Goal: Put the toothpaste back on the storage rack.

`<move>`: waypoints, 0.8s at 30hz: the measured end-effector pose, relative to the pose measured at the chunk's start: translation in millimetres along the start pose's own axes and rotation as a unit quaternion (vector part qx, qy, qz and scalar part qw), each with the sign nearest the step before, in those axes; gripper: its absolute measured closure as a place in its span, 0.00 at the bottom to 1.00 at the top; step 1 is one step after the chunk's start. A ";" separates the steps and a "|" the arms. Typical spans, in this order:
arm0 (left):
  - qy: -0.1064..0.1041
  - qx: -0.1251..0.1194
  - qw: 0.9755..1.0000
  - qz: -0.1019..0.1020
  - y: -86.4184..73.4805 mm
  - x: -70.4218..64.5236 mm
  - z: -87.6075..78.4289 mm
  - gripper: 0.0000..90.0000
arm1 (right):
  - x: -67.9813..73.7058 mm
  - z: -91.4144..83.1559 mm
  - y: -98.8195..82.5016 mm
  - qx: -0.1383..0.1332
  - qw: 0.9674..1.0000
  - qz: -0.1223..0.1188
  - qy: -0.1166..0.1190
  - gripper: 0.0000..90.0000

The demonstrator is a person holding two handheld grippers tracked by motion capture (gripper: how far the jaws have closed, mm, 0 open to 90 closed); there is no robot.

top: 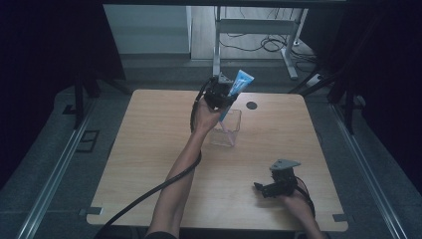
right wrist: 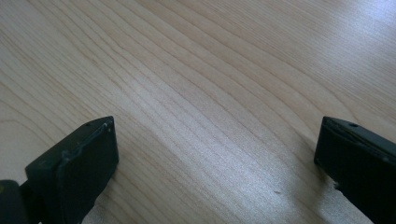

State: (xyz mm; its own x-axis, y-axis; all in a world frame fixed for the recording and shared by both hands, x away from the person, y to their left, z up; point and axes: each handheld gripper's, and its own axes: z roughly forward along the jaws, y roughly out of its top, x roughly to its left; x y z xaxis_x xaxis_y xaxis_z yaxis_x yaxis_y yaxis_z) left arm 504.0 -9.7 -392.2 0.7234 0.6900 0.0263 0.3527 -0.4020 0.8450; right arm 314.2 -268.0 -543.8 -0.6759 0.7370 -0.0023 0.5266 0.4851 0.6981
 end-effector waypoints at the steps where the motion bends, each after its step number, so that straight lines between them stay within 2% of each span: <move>1: 0.002 -0.001 1.000 0.003 -1.2 -0.4 1.0 0.83 | 0.0 0.0 0.0 0.000 1.000 0.000 0.000 0.00; 9: 0.004 -0.008 1.000 0.007 -12.6 -2.9 8.4 0.83 | 0.0 0.0 0.0 0.000 1.000 0.000 0.000 0.00; 24: 0.005 -0.003 1.000 0.009 -38.4 -6.9 17.0 0.82 | 0.0 0.0 0.0 0.000 1.000 0.000 0.000 0.00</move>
State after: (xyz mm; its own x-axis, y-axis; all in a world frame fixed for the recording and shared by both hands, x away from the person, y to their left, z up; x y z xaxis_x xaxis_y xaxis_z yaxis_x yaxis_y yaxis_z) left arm 495.6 -9.2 -434.0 0.7233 0.6890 0.0459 0.3364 -0.4097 0.8479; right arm 314.2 -268.0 -543.9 -0.6757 0.7372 -0.0021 0.5268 0.4848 0.6982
